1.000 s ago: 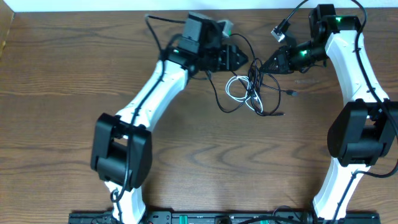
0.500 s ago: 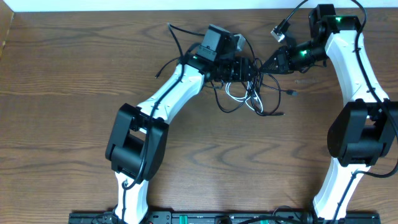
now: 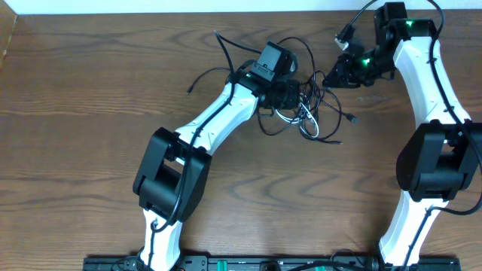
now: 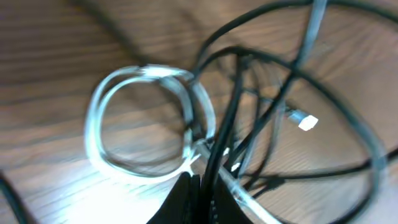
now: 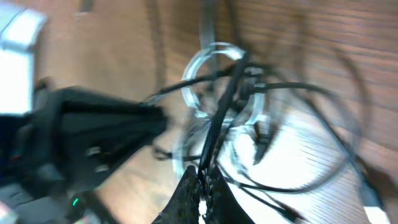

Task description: Untangle cables

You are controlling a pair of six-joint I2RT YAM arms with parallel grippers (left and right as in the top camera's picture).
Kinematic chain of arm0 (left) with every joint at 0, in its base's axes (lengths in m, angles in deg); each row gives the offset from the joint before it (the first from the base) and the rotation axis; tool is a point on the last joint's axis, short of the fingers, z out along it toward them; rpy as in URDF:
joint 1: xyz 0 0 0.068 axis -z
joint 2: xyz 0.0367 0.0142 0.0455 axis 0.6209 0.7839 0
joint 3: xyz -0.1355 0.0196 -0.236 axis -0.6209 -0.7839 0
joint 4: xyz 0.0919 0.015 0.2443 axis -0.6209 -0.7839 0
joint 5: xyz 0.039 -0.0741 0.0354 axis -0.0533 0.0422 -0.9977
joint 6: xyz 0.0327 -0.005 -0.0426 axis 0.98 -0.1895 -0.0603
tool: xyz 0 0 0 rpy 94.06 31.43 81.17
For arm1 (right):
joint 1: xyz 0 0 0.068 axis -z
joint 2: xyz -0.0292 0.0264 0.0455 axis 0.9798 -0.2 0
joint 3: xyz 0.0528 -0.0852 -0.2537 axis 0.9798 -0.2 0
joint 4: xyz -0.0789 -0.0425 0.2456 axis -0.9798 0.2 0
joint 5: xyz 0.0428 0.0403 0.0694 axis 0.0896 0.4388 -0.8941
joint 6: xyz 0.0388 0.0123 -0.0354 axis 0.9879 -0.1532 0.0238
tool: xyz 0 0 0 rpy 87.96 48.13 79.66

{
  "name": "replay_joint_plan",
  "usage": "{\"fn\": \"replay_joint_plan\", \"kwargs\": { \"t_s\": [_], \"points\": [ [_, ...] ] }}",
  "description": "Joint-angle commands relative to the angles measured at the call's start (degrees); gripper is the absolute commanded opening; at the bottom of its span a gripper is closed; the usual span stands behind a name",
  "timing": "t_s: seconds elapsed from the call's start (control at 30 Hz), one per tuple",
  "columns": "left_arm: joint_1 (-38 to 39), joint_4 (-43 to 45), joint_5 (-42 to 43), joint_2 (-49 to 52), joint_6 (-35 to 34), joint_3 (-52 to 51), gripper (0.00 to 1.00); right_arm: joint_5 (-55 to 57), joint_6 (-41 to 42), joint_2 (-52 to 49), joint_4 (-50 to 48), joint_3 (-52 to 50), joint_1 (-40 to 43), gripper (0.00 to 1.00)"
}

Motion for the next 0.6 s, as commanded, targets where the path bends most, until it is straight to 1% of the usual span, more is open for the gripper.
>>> {"fn": "replay_joint_plan", "kwargs": {
  "t_s": [0.0, 0.1, 0.17, 0.2, 0.23, 0.27, 0.3, 0.33, 0.4, 0.43, 0.53, 0.57],
  "points": [
    [-1.86, -2.58, -3.32, -4.33, 4.02, -0.07, 0.07, 11.58, 9.22, -0.22, -0.92, -0.04, -0.79, 0.01],
    [-3.19, -5.62, -3.06, -11.1, 4.26, -0.07, 0.07, 17.86, 12.66, -0.24, -1.25, -0.04, -1.68, 0.01],
    [-3.54, -6.43, -2.89, -15.74, 4.33, -0.07, 0.07, 19.1, 12.61, -0.24, -1.31, -0.07, -2.1, 0.01],
    [-3.54, -6.54, -2.91, -17.99, 4.39, -0.07, 0.07, 19.3, 12.55, -0.22, -1.33, -0.04, -2.25, 0.02],
    [-3.54, -6.45, -2.89, -20.57, 4.39, -0.07, 0.07, 19.23, 11.69, -0.22, -1.33, -0.04, -2.36, 0.08],
    [-3.54, -6.21, -2.91, -23.1, 4.37, -0.07, 0.07, 18.45, 9.86, -0.24, -1.33, -0.04, -2.49, 0.31],
    [-3.54, -5.97, -2.91, -24.81, 4.37, -0.07, 0.07, 17.38, 7.67, -0.22, -1.29, -0.04, -2.6, 0.43],
    [-3.54, -5.6, -2.91, -27.56, 4.37, -0.07, 0.07, 15.61, 5.14, -0.2, -1.11, 0.04, -2.67, 0.59],
    [-3.54, -4.9, -2.91, -30.69, 4.37, -0.07, 0.08, 13.44, 3.06, -0.13, -0.42, 0.68, -2.67, 0.72],
    [-3.54, -4.46, -2.93, -32.3, 4.37, -0.07, 0.07, 12.41, 2.29, 0.0, 0.13, 1.36, -2.67, 0.75],
    [-3.54, -3.04, -2.91, -35.67, 4.37, -0.07, 0.07, 9.9, 1.36, 0.57, 1.31, 3.56, -2.62, 0.78],
    [-3.54, -2.54, -2.91, -36.33, 4.37, -0.07, 0.07, 9.14, 1.38, 0.79, 1.38, 4.13, -2.62, 0.8]
  ]
}}
